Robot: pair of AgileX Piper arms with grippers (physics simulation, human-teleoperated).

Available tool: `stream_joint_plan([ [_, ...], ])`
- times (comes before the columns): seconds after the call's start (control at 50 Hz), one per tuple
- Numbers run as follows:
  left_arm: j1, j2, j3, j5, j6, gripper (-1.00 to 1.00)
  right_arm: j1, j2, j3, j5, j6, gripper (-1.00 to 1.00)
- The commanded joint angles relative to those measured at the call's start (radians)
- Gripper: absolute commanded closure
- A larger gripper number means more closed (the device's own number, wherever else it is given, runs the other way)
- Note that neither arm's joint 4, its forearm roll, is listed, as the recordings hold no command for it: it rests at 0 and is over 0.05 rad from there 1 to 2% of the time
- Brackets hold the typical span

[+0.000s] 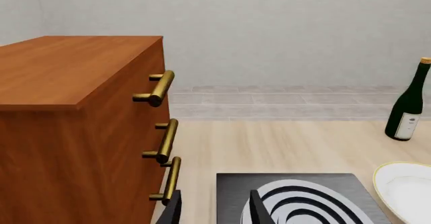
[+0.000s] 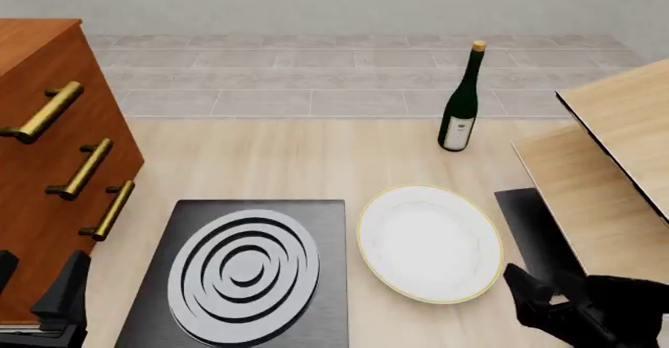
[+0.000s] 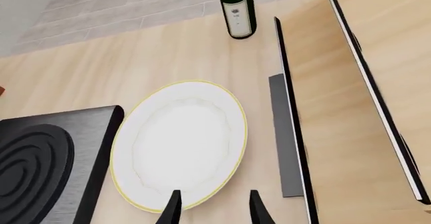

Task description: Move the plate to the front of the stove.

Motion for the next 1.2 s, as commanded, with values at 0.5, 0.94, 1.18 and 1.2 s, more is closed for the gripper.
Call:
stream_joint_plan([
  [0.5,0.0,0.0,0.0,0.0,0.0,-1.0,-0.012,0.459,0.008,-0.424,0.066,-1.0],
  [0.94,0.0,0.0,0.0,0.0,0.0,-1.0,-0.022,0.695,0.008,-0.642,0.077,-1.0],
  [1.18,0.0,0.0,0.0,0.0,0.0,-1.0,-0.026,0.838,0.008,-0.775,0.079,-1.0],
  [1.2,0.0,0.0,0.0,0.0,0.0,-1.0,-0.026,0.848,0.008,-0.786,0.082,-1.0],
])
